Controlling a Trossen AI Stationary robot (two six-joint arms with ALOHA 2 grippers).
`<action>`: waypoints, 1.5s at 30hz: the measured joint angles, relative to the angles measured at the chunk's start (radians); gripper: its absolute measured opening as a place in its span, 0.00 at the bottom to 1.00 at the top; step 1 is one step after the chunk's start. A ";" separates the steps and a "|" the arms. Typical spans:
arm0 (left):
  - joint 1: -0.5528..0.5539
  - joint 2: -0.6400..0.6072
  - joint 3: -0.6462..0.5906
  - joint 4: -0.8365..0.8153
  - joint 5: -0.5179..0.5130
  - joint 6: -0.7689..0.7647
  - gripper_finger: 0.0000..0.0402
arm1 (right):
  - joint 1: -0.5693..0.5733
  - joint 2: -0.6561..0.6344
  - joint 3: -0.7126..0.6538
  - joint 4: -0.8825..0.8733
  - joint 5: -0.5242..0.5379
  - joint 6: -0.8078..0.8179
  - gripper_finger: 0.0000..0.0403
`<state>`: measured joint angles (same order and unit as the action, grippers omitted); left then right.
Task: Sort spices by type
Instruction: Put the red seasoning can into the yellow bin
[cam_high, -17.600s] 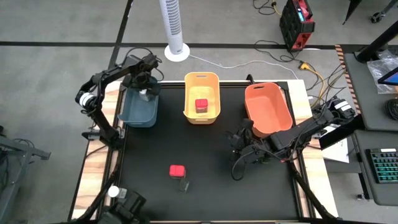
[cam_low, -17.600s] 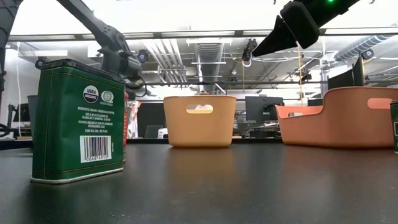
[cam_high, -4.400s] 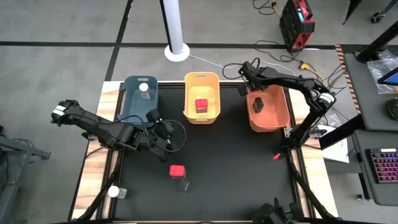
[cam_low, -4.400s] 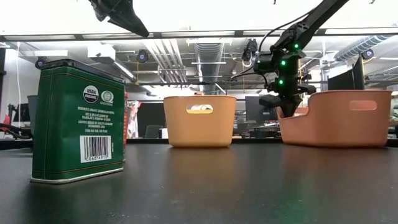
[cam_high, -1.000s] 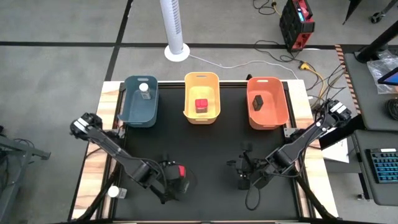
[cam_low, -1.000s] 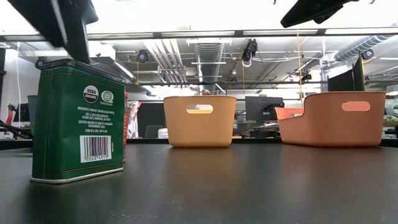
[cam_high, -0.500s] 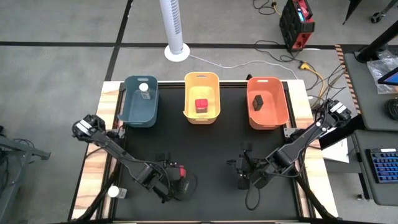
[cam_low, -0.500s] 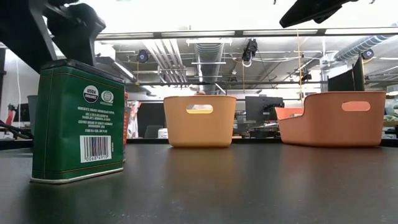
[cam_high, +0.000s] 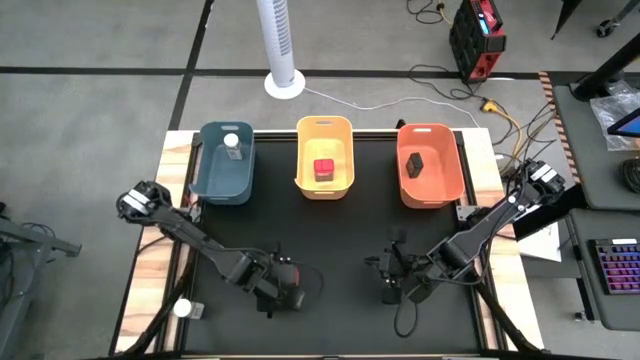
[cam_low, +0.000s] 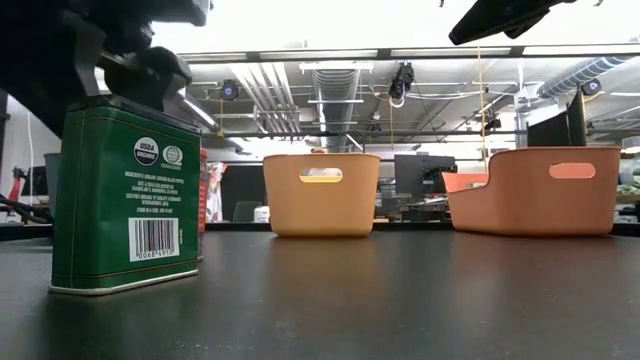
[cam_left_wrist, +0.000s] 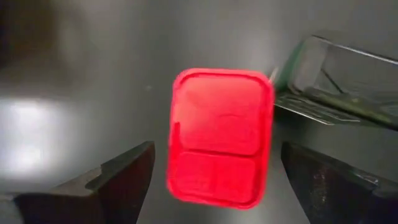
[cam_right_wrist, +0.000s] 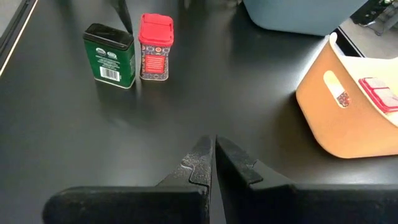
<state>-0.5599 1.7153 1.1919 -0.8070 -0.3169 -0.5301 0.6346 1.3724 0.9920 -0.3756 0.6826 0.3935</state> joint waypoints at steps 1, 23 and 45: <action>0.007 0.000 -0.006 0.009 0.015 0.007 0.83 | 0.000 0.000 0.000 0.000 0.000 0.000 0.03; 0.026 -0.013 -0.052 0.009 -0.034 0.051 0.48 | 0.000 0.000 0.000 0.015 0.001 -0.001 0.03; 0.030 -0.036 0.398 -0.090 -0.353 0.355 0.48 | -0.095 0.021 -0.001 0.309 -0.009 -0.261 0.21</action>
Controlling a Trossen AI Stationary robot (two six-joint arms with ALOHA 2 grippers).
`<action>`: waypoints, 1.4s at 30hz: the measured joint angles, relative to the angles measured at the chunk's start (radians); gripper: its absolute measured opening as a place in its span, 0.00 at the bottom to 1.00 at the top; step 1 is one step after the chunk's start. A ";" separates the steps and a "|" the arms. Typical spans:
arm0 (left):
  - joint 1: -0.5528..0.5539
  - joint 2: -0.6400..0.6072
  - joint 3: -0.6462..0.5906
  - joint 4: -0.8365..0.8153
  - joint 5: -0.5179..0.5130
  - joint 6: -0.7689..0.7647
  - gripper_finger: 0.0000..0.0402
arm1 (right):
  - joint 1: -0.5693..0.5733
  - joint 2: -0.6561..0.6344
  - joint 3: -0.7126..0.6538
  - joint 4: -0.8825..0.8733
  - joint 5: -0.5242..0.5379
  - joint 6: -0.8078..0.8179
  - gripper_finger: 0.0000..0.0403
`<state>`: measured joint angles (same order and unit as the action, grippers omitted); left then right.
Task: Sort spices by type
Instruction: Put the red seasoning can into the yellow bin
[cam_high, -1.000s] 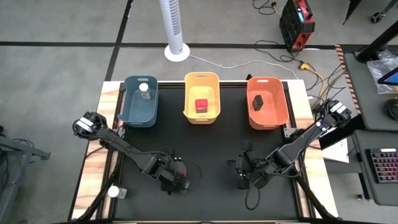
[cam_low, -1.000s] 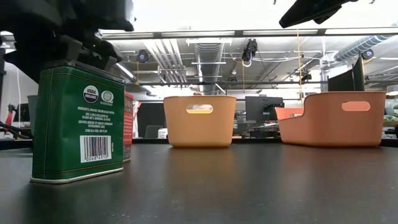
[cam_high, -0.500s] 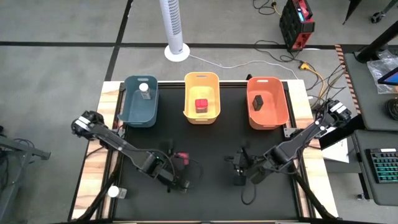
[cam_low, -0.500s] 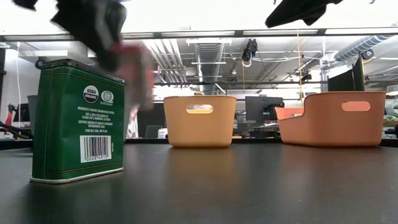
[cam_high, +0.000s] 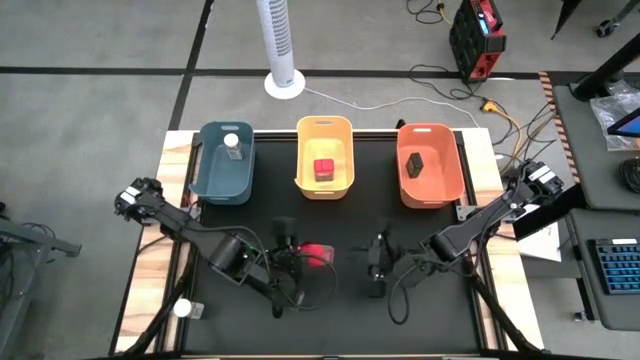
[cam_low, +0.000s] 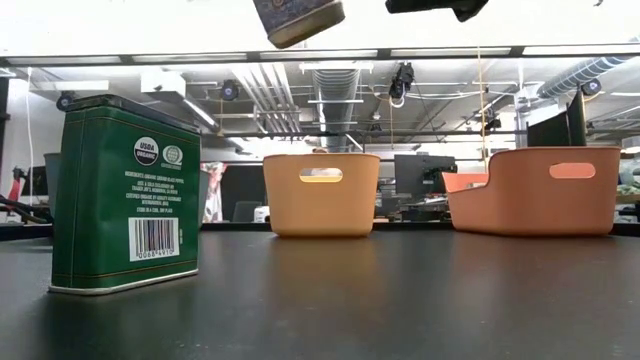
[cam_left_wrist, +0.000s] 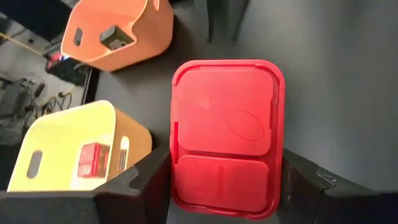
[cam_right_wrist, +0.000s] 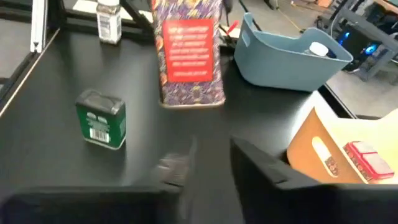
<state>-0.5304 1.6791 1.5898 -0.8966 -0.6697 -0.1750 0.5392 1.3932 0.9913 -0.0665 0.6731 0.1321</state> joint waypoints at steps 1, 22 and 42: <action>0.001 0.000 0.000 0.008 0.000 0.009 0.48 | 0.000 0.006 0.000 0.003 0.000 0.000 0.26; 0.038 0.039 0.000 0.152 -0.002 0.100 0.49 | -0.042 0.115 0.025 0.180 -0.029 -0.118 0.76; 0.025 0.036 -0.001 0.151 -0.079 0.145 0.68 | -0.049 0.090 0.031 0.061 0.003 -0.052 0.44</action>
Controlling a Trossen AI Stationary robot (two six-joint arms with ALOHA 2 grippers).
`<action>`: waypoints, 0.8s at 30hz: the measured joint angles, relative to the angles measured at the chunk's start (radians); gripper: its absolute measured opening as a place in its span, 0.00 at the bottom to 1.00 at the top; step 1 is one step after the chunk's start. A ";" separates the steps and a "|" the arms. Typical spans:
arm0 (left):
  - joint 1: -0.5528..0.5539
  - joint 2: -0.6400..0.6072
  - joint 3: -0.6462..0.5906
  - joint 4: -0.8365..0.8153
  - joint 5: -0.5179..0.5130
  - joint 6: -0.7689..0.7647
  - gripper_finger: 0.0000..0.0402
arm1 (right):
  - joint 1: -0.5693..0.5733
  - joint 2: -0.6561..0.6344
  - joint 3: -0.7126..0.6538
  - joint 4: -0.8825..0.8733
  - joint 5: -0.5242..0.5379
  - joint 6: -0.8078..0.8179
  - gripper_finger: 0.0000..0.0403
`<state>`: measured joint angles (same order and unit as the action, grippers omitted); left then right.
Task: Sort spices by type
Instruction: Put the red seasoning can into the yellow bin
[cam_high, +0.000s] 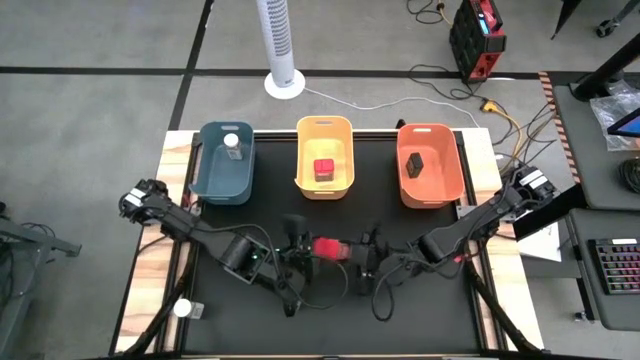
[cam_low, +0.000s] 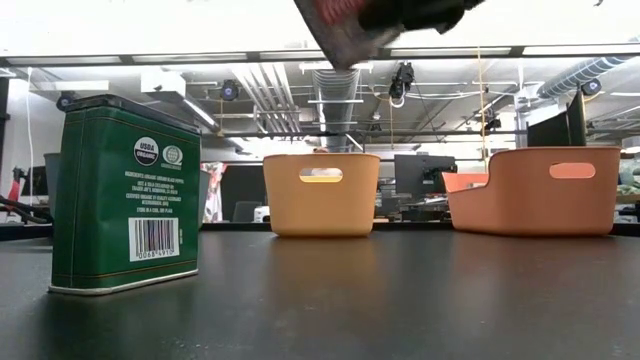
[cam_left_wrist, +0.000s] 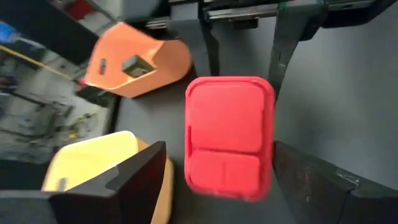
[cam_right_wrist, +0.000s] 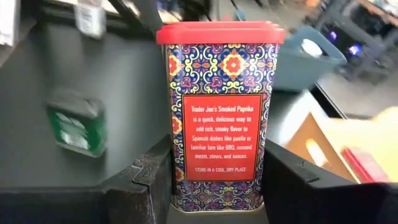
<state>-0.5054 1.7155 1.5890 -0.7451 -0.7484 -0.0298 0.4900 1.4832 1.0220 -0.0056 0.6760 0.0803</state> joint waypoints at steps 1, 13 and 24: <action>-0.004 -0.002 0.000 -0.007 -0.019 0.001 0.68 | 0.000 -0.007 -0.013 -0.020 0.013 0.016 0.44; -0.040 -0.051 -0.150 0.108 -0.136 -0.065 0.68 | 0.007 -0.052 -0.323 0.340 0.059 0.058 0.44; -0.051 -0.173 -0.662 1.072 -0.033 0.039 0.66 | 0.072 -0.053 -0.359 0.586 0.057 -0.175 0.44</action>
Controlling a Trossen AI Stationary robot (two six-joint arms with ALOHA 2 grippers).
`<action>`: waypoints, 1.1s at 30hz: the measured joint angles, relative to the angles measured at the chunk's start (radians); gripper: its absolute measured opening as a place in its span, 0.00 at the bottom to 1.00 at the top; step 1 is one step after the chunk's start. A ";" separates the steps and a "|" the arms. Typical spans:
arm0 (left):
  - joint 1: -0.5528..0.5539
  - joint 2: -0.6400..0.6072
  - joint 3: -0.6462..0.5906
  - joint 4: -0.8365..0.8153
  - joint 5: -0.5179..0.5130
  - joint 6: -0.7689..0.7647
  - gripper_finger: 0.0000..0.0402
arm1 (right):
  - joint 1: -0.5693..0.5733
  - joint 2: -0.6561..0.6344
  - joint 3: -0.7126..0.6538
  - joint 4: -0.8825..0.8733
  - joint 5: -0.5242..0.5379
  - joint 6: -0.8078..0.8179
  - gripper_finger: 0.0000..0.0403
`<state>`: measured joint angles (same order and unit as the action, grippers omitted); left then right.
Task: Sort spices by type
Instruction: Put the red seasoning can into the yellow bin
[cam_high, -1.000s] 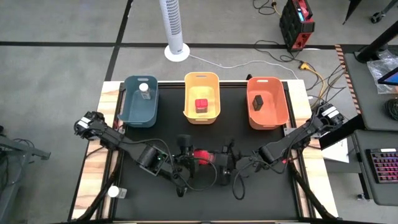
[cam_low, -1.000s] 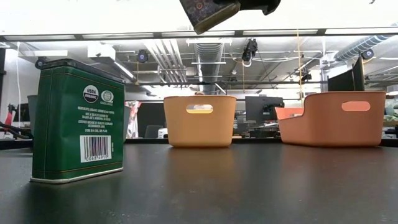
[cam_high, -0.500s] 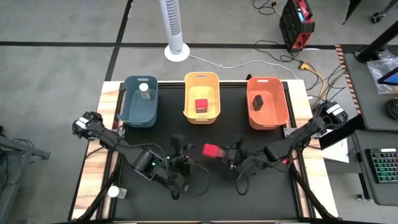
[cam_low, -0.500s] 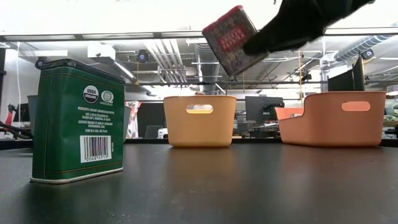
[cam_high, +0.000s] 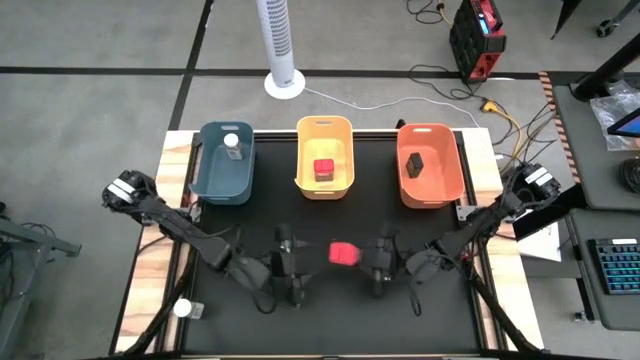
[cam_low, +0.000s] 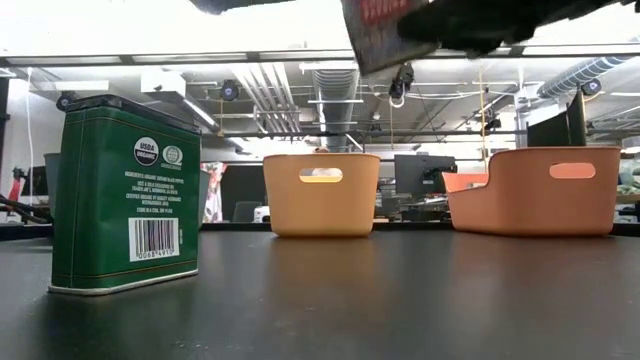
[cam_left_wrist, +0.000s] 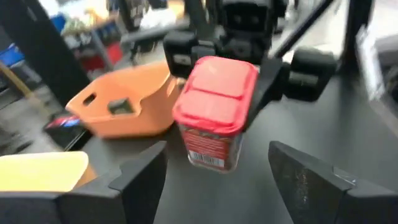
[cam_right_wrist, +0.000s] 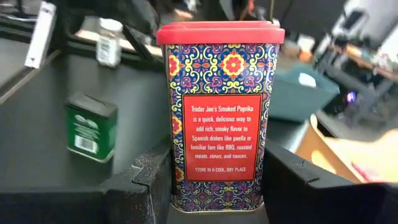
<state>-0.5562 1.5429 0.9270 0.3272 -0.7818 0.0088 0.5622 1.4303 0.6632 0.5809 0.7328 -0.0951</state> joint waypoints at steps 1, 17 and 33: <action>0.001 -0.005 -0.040 0.094 0.013 0.020 0.66 | 0.009 0.000 0.000 0.022 0.000 -0.026 0.44; 0.030 0.173 -0.076 0.651 0.161 0.260 0.66 | 0.026 0.000 0.000 0.228 -0.173 -0.212 0.44; 0.069 0.235 0.008 0.580 0.226 0.282 0.58 | 0.027 0.000 0.000 0.222 -0.175 -0.193 0.44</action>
<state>-0.4870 1.7779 0.9352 0.9076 -0.5560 0.2913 0.5888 1.4303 0.6636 0.8029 0.5578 -0.2886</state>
